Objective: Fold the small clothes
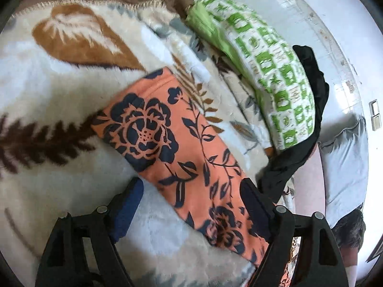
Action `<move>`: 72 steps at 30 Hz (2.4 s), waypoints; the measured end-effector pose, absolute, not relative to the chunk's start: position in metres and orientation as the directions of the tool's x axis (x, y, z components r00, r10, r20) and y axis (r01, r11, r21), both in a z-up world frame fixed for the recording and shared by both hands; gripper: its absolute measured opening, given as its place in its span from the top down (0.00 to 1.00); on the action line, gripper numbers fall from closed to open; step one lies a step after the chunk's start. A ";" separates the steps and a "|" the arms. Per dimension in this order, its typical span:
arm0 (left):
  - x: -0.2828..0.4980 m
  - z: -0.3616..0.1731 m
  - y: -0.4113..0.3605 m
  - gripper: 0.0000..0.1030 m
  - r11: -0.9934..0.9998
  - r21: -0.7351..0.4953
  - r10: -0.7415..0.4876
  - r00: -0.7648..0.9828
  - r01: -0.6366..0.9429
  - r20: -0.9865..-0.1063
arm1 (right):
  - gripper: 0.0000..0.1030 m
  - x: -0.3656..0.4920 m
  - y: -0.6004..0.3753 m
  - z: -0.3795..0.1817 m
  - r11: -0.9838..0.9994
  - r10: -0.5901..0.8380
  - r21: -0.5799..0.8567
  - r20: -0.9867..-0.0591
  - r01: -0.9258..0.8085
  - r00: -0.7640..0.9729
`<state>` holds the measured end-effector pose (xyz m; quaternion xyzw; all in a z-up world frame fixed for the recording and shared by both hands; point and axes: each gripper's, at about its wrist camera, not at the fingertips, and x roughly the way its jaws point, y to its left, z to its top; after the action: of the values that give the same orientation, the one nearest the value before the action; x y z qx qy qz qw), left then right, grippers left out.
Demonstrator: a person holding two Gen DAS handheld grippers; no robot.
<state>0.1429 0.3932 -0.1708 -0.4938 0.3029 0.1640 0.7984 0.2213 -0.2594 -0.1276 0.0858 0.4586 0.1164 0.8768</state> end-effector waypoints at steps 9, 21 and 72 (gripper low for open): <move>0.161 -0.174 0.414 0.94 0.355 -0.698 -0.062 0.730 -0.622 -0.681 | 0.18 0.221 -0.263 -0.133 0.954 0.292 0.278 -0.785 -0.111 0.546; 0.199 0.023 0.119 0.94 0.963 -0.257 -0.044 0.893 -0.082 -0.449 | 0.18 0.209 -0.321 -0.135 0.921 0.320 0.390 -0.717 -0.025 0.619; 0.039 -0.119 0.145 0.26 0.977 -0.193 -0.101 0.600 -0.091 -0.794 | 0.18 0.159 -0.376 -0.114 0.845 0.358 0.525 -0.692 0.097 0.627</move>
<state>0.0393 0.1447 -0.1191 -0.1072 0.4474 -0.0029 0.8879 0.1590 -0.3757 -0.1140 0.2675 0.4253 0.0758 0.8613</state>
